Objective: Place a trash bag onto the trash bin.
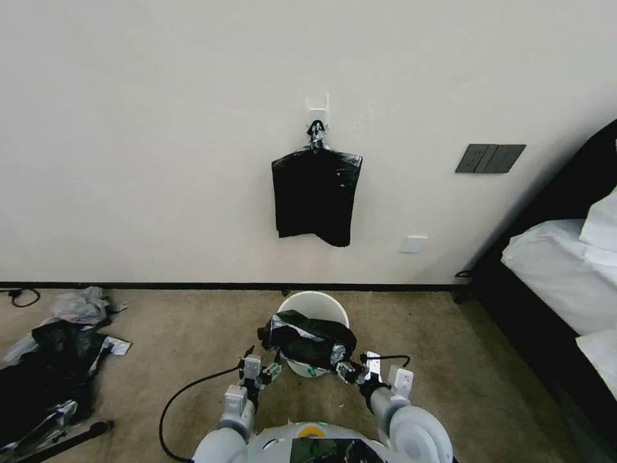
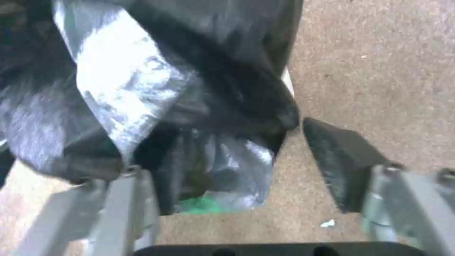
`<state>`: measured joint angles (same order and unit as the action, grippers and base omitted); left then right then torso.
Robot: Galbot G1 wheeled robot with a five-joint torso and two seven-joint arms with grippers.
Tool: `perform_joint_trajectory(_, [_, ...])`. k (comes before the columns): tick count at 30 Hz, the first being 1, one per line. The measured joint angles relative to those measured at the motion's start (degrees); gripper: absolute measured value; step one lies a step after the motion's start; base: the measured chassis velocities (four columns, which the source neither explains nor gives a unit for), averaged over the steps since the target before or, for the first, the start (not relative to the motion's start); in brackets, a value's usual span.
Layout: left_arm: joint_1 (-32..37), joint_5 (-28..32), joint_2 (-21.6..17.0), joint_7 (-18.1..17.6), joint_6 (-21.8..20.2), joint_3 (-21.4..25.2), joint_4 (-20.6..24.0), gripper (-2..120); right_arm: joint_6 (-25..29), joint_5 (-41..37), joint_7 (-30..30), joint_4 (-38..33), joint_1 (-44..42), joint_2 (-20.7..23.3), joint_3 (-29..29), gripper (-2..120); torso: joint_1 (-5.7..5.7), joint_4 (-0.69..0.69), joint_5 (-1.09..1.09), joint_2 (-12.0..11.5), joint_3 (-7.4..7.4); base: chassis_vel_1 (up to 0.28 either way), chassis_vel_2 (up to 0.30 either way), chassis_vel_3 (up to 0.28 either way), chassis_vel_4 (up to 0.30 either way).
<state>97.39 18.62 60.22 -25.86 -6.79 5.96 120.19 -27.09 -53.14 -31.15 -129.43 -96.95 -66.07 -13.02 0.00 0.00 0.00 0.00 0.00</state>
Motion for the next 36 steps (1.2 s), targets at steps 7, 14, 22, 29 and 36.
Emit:
perform_joint_trajectory(7, [2.66,-3.29,0.29,1.1,3.31,1.27,0.98,100,1.62,4.86,2.11,-2.84,-3.55,2.3,-0.53,91,0.0,0.0,0.01,0.0,0.0,0.0,0.0,0.0,0.0])
perform_joint_trajectory(14, [3.77,-5.34,0.39,1.56,5.51,2.96,2.37,100,2.43,8.67,4.15,-6.22,-7.5,5.31,-1.84,100,0.0,0.0,0.0,0.0,0.0,0.0,0.0,0.0,0.0])
perform_joint_trajectory(22, [8.27,-8.03,-0.2,3.78,7.75,6.96,6.12,100,5.03,14.02,7.98,-12.06,-12.25,7.89,-2.82,100,0.0,0.0,0.01,0.0,0.0,0.0,0.0,0.0,0.0])
perform_joint_trajectory(29, [8.85,-7.23,2.22,5.34,11.53,11.54,7.45,100,11.69,17.15,13.53,-14.09,-11.11,8.52,-4.71,100,0.0,-0.01,0.01,0.0,0.0,0.0,0.0,0.0,0.0])
perform_joint_trajectory(36, [10.24,-9.3,8.26,7.99,16.54,16.91,6.71,100,4.63,7.19,22.18,-13.97,1.82,12.53,-13.92,100,0.0,0.01,0.01,0.0,0.0,0.0,0.0,0.0,0.0])
